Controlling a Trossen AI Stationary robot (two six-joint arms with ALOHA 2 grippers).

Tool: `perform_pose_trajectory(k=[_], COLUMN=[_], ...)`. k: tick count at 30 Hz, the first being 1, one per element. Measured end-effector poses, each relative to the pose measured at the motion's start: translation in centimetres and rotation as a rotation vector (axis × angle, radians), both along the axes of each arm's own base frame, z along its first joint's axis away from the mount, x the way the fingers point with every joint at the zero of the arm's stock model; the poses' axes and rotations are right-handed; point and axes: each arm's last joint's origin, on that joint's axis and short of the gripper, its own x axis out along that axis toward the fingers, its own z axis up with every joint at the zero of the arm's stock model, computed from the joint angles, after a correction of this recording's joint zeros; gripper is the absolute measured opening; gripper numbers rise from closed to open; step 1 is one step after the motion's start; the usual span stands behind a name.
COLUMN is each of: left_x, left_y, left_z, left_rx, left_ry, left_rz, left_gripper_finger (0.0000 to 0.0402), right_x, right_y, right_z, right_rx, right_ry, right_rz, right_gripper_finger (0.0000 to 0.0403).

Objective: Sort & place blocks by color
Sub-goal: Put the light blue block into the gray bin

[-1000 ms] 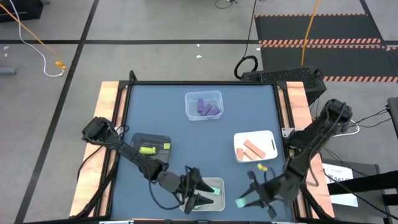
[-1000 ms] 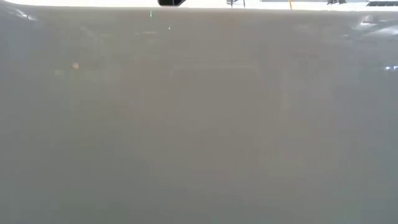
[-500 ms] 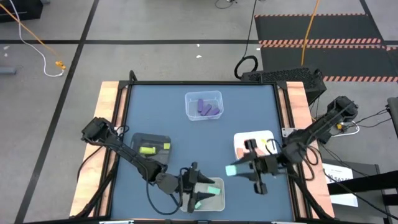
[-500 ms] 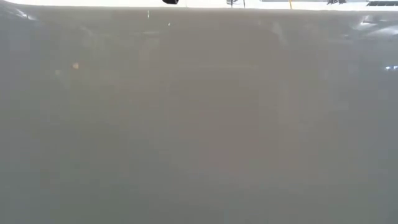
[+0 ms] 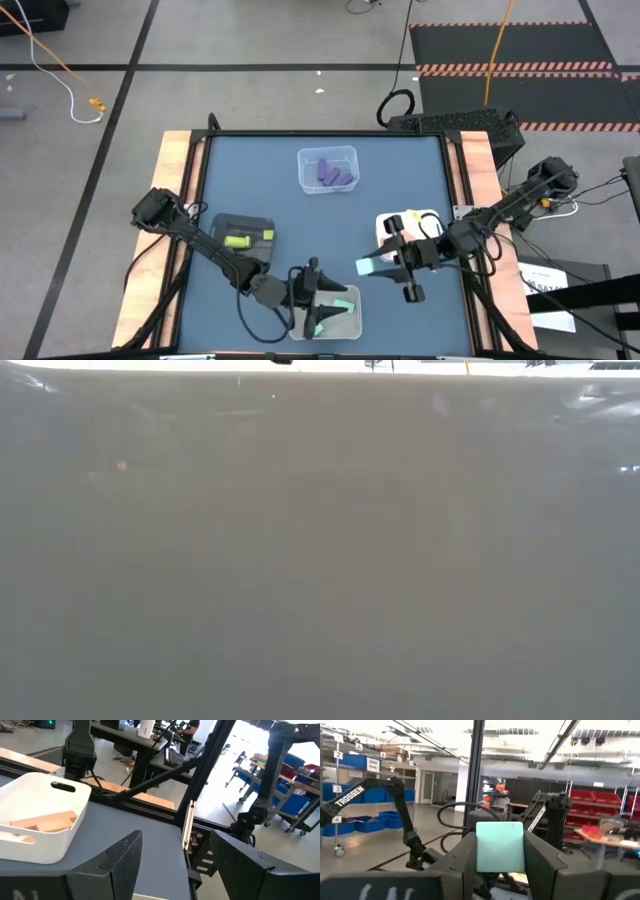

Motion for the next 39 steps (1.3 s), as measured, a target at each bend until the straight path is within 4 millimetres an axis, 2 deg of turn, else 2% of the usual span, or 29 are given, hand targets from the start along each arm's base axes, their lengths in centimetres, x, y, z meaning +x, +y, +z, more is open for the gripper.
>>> perform_pose_trajectory(k=[5, 8, 14, 18, 23, 28, 34, 39], left_x=[0.0, 0.0, -0.1, -0.8, -3.5, -5.9, -7.1, -7.6], left_y=[0.0, 0.2, 0.4, 0.0, 0.2, 0.7, 1.1, 1.2], left_z=[0.0, 0.0, 0.0, -0.4, 1.3, 4.1, 6.2, 7.0], left_rx=[0.001, 0.003, 0.04, 0.179, 0.271, 0.219, 0.171, 0.144], left_ry=[0.0, -0.002, -0.006, 0.048, 0.133, 0.13, 0.093, 0.077], left_rz=[0.004, 0.057, 0.179, 0.268, 0.455, 0.48, 0.47, 0.464], left_gripper_finger=[0.0237, 0.0237, 0.0237, 0.0237, 0.0236, 0.0236, 0.0237, 0.0237], right_x=[0.0, 0.5, 2.6, 3.4, 3.7, 4.7, 6.9, 8.2], right_y=[0.3, 1.0, 3.4, 4.7, 5.7, 6.6, 8.0, 8.8], right_z=[-0.7, -1.7, -5.3, -7.6, -9.5, -12.5, -15.4, -16.5], right_rx=[0.089, 0.131, 0.118, 0.135, 0.177, 0.23, 0.223, 0.214], right_ry=[0.096, 0.161, 0.196, 0.24, 0.306, 0.376, 0.425, 0.438], right_rz=[0.043, 0.065, 0.097, 0.096, 0.071, 0.043, -0.021, -0.027], right_gripper_finger=[0.0111, 0.0111, 0.0111, 0.0111, 0.0111, 0.0111, 0.0111, 0.0111])
